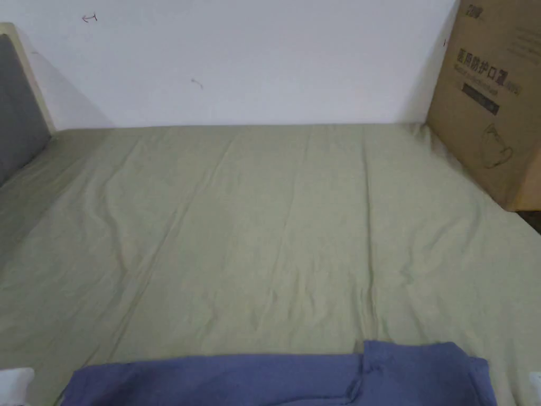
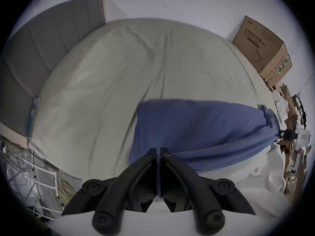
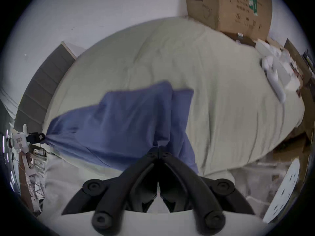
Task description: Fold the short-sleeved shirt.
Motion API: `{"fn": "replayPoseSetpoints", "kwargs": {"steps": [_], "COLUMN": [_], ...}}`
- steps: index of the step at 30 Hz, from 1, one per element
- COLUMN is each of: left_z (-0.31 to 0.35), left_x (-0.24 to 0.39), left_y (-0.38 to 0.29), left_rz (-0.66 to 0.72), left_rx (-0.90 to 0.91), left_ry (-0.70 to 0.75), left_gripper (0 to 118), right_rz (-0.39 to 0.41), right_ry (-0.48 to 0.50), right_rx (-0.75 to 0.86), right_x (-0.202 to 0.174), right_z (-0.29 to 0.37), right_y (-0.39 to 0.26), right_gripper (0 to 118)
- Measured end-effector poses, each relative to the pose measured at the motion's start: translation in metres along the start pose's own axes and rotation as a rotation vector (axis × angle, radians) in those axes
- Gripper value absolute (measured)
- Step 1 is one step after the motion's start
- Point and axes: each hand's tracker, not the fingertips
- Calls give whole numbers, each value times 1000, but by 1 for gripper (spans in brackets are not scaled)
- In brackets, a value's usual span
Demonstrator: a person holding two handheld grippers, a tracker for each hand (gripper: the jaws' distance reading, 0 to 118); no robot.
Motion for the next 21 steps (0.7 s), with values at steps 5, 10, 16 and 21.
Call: {"fn": "replayPoseSetpoints", "kwargs": {"steps": [5,10,16,21], "left_z": [-1,24,48,27], "left_x": [-2,-3,-3,-6], "left_y": [-5,0,14,7], "left_rz": [16,57,123,153], "left_rx": [43,115,195,162], "left_ry": [63,44,-51,-103], "left_gripper": [56,91,45,0], "right_rz": [-37,69,149,185], "right_ry": [-17,-80,-12,40], "right_rx": [34,93,168,154], "right_x": [1,-20,-64,-114], "right_z": [-10,19,39,6], "right_y": [-10,7,41,47], "right_gripper": [9,78,48,0]}}
